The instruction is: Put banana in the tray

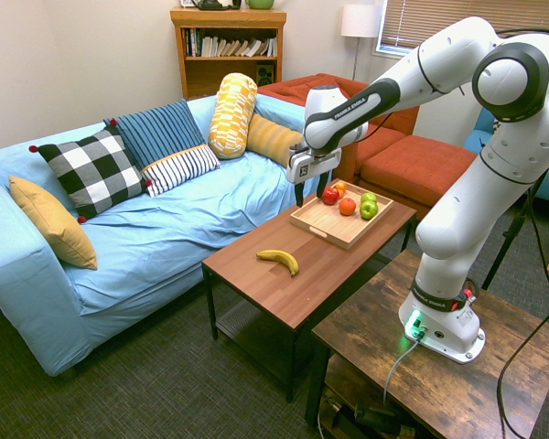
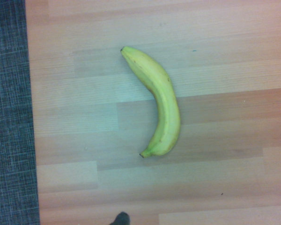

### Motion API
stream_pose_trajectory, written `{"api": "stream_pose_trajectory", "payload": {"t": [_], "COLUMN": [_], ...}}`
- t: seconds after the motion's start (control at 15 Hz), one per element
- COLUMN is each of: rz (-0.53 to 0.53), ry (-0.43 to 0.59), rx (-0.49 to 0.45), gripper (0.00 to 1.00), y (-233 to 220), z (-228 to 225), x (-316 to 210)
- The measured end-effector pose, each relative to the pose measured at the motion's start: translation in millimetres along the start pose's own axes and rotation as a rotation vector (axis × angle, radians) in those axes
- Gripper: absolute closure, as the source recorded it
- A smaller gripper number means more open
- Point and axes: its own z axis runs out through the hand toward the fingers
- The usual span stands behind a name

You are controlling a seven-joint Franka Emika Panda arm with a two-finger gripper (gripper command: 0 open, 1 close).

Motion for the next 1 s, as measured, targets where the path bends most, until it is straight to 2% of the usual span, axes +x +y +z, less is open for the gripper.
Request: {"api": "stream_pose_trajectory", "payload": {"t": [0.4, 0.73, 1.0], "rz": [-0.020, -0.105, -0.133], "ry": [0.004, -0.025, -0.043], "rx": [-0.009, -0.036, -0.048], "gripper": [0.00, 0.00, 0.00], "y": [-20, -64, -71], "z": [16, 90, 143], "x": [18, 17, 25]}}
